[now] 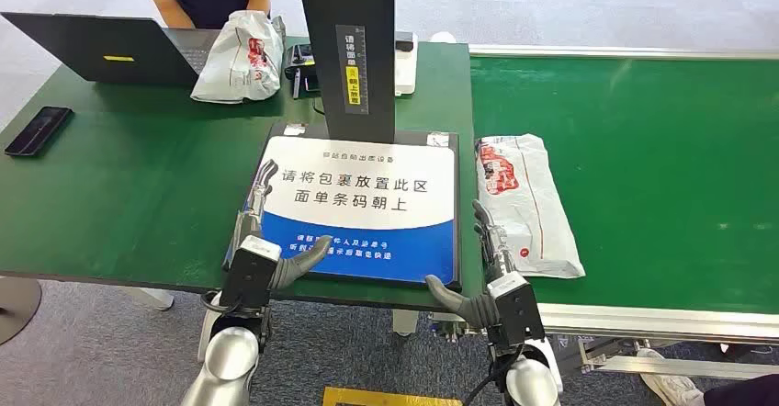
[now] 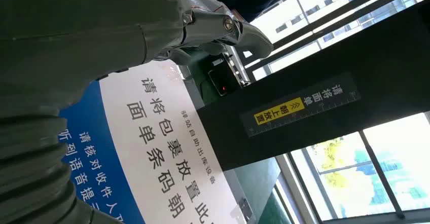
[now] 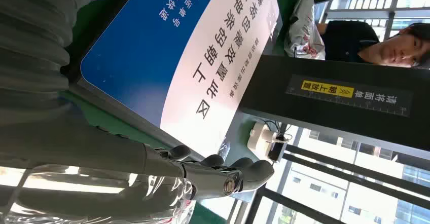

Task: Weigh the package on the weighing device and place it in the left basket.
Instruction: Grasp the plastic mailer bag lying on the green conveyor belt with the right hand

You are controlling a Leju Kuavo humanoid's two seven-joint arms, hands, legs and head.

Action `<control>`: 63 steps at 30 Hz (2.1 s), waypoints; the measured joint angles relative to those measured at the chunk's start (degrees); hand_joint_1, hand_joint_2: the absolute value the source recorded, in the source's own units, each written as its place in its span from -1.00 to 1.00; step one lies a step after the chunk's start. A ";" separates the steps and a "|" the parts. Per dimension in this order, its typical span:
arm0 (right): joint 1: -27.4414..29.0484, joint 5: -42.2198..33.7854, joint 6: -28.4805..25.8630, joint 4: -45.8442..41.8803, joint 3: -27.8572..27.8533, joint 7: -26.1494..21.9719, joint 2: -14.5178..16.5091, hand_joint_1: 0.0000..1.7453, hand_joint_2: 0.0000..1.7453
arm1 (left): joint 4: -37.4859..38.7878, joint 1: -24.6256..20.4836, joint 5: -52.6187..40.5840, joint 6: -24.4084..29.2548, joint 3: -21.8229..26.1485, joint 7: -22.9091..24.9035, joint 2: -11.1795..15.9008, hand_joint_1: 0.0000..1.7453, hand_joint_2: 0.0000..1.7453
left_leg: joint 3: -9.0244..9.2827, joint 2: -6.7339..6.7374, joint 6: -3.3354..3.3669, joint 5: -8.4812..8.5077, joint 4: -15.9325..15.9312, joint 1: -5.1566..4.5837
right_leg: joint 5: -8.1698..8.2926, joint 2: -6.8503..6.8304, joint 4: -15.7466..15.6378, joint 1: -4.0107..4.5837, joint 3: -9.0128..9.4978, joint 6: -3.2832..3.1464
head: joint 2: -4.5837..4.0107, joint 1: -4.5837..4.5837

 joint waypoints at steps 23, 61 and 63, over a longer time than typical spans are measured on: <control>0.44 10.56 -15.27 -1.54 -5.96 5.79 -0.69 -1.00 1.00 | -0.11 0.89 0.08 0.24 -0.51 0.35 0.32 -1.00 1.00 | 0.00 0.00 0.01 -0.01 0.01 -0.03 | 0.00 0.00 -0.01 -0.03 0.00 0.01 | 0.00 0.00; -1.88 36.12 -15.62 0.46 -16.95 21.07 -0.64 -1.00 1.00 | -0.09 -0.24 -0.09 -1.04 -0.47 0.97 0.33 -1.00 1.00 | -0.01 0.00 0.01 -0.01 0.01 -0.03 | 0.01 0.00 -0.01 -0.04 0.00 0.01 | 0.00 0.00; -2.56 39.91 -14.62 1.73 -17.92 23.38 -0.66 -1.00 1.00 | -0.09 -0.27 -0.17 -1.36 -0.47 1.26 0.33 -1.00 1.00 | 0.00 0.00 0.01 -0.01 0.01 -0.03 | 0.01 0.00 -0.01 -0.04 0.00 0.01 | 0.00 0.00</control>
